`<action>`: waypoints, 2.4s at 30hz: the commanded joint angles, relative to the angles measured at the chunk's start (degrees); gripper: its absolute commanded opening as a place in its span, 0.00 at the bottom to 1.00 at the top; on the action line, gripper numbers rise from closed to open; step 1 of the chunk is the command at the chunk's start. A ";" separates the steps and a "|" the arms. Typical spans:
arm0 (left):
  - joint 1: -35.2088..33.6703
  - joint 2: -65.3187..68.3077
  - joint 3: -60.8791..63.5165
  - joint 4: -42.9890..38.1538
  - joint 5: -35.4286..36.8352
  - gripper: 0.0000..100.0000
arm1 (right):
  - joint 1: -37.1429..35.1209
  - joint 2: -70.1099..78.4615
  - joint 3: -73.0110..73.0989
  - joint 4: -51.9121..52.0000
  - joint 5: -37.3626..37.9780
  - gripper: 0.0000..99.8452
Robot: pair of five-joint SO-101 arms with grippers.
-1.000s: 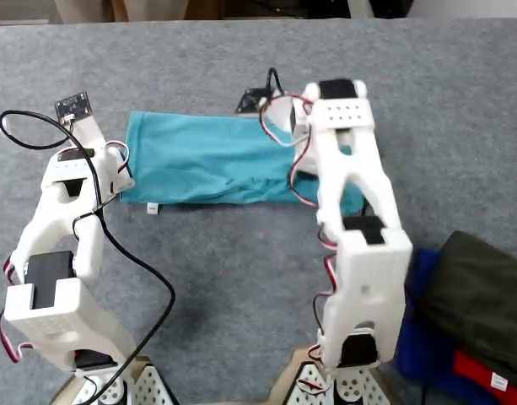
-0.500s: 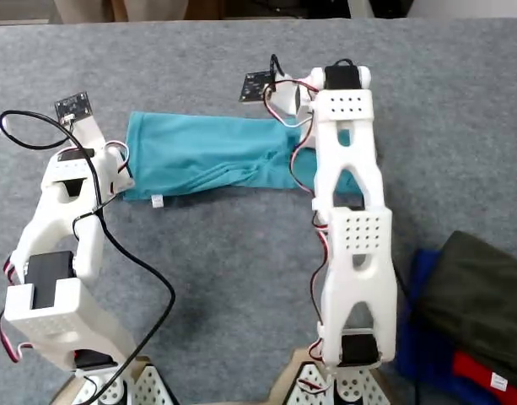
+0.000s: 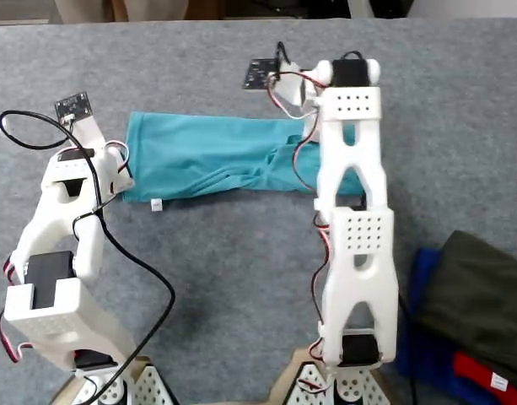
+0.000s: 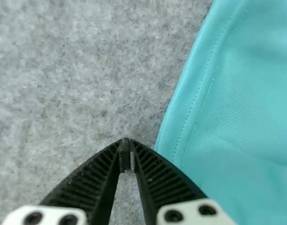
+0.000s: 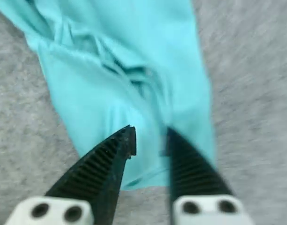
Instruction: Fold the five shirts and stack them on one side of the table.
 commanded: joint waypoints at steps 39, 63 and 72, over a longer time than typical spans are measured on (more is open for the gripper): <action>-0.09 -0.40 -1.93 0.09 -0.44 0.02 | -4.62 -2.07 -2.15 -0.79 -3.16 0.01; -0.09 -0.40 -2.02 0.00 -0.44 0.02 | -9.54 10.24 -22.73 -2.55 -9.93 0.01; -3.60 -0.84 -8.44 4.92 4.66 0.19 | -1.19 -3.56 -21.58 0.97 -21.19 0.01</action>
